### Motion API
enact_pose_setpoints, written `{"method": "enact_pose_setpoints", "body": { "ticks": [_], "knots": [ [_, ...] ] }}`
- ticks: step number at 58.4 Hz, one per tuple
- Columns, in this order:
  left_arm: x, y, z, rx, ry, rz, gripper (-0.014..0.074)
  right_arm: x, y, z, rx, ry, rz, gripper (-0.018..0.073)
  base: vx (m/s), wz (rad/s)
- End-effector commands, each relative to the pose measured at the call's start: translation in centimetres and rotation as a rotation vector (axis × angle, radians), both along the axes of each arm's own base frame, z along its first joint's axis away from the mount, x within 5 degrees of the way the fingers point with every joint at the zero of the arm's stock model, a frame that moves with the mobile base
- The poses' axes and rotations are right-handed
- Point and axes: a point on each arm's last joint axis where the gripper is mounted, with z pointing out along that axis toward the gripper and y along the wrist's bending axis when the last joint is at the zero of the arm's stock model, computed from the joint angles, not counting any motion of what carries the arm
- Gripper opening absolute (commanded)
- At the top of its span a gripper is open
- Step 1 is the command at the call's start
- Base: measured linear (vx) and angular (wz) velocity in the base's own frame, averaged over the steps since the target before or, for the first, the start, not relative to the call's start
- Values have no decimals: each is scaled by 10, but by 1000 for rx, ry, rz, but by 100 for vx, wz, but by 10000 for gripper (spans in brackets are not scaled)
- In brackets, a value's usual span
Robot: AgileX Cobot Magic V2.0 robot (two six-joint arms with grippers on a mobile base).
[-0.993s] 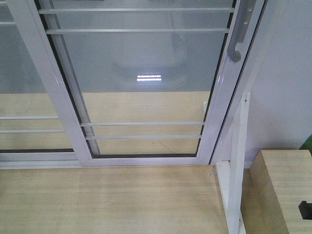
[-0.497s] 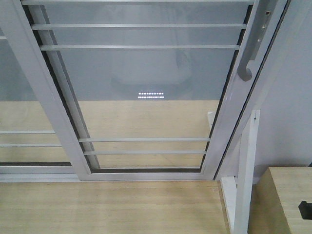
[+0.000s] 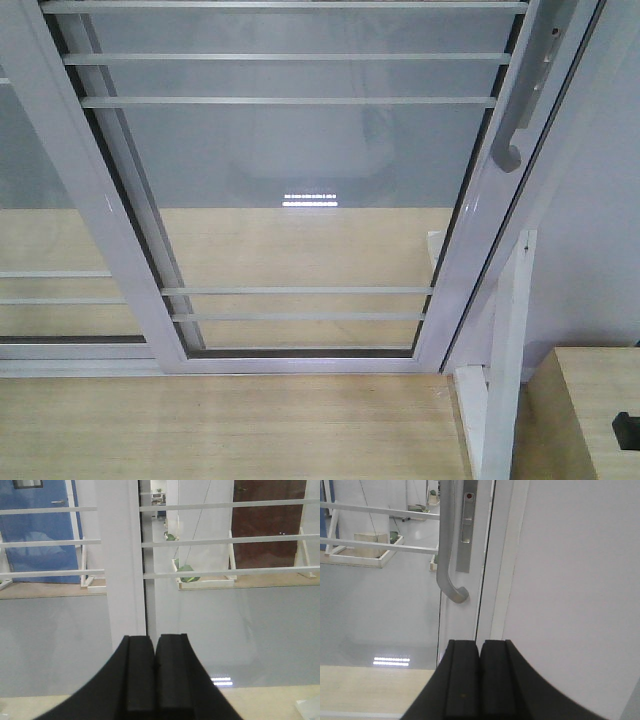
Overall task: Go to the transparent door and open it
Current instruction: 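Move the right gripper toward the curved silver door handle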
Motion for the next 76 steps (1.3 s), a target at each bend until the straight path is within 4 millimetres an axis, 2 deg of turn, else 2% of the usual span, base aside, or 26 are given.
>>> {"method": "enact_pose_setpoints", "body": {
  "ticks": [1, 59, 63, 76],
  "knots": [
    [1, 0, -4, -12, -48, -3, -6, 0, 0, 3, -18, -73, -3, -8, 0, -1],
    [1, 0, -3, -49, -49, -3, -6, 0, 0, 4, -18, -78, -3, -8, 0, 0],
    [1, 0, -2, -46, -57, -3, -6, 0, 0, 4, -57, -75, -3, -8, 0, 0],
    [1, 0, 0, -45, -84, -3, -6, 0, 0, 13, -17, -178, 1, -8, 0, 0]
  ]
}}
